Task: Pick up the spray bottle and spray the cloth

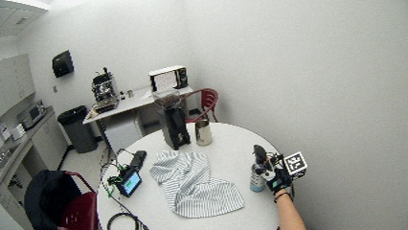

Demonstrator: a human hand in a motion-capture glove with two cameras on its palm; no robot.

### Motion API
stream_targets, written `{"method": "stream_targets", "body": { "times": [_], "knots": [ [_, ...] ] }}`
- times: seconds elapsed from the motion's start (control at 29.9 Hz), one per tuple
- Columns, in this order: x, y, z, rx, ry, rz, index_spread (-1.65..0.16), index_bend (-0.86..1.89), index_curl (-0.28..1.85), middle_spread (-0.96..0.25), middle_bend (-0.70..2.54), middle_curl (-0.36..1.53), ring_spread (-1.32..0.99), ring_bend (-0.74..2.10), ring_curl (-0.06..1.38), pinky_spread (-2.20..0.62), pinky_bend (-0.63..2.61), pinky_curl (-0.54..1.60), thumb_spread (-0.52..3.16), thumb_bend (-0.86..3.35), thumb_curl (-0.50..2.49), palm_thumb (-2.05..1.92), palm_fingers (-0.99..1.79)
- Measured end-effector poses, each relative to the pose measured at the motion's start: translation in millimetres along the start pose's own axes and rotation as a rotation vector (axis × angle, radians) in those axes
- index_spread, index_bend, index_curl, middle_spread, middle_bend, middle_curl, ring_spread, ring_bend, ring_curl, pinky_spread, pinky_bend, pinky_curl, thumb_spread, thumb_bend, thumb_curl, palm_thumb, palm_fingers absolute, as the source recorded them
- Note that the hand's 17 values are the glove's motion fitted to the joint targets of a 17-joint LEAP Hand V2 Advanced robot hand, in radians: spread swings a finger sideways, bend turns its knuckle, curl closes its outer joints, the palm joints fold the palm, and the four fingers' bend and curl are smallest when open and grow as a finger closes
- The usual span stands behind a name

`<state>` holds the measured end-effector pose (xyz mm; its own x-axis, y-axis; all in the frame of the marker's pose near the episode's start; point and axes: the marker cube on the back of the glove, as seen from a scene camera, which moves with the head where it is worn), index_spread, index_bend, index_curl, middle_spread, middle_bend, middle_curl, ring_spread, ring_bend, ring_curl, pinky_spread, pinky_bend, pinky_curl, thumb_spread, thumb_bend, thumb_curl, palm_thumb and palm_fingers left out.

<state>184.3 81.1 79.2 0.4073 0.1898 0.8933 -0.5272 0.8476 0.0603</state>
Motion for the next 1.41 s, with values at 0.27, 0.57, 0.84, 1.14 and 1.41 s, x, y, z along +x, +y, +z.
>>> {"method": "stream_targets", "body": {
  "times": [0.27,0.57,0.84,1.14,1.41],
  "knots": [
    [-10.0,1.2,-2.3,0.057,0.047,-0.056,-0.34,0.09,0.13,-0.11,0.38,0.39,-0.08,0.55,0.36,0.20,0.39,0.34,0.91,0.05,0.32,0.79,0.81],
    [-52.3,7.2,-4.9,0.004,-0.020,-0.135,-0.29,0.10,0.16,-0.08,0.38,0.40,-0.10,0.60,0.39,0.17,0.36,0.34,0.88,0.04,0.41,0.90,0.96],
    [-83.4,-6.2,15.6,-0.200,0.068,-0.057,-0.28,0.08,0.17,-0.07,0.35,0.41,-0.10,0.61,0.40,0.10,0.37,0.35,0.83,0.00,0.47,0.92,1.01],
    [-100.9,-23.5,49.2,-0.385,0.141,0.002,-0.25,0.07,0.17,-0.04,0.35,0.43,-0.08,0.65,0.42,0.01,0.44,0.38,0.74,-0.03,0.53,0.91,1.11],
    [-78.1,-19.6,82.2,-0.482,0.253,0.068,-0.24,0.07,0.18,-0.03,0.36,0.44,-0.08,0.66,0.43,-0.02,0.45,0.38,0.70,-0.03,0.57,0.91,1.11]
  ]
}}
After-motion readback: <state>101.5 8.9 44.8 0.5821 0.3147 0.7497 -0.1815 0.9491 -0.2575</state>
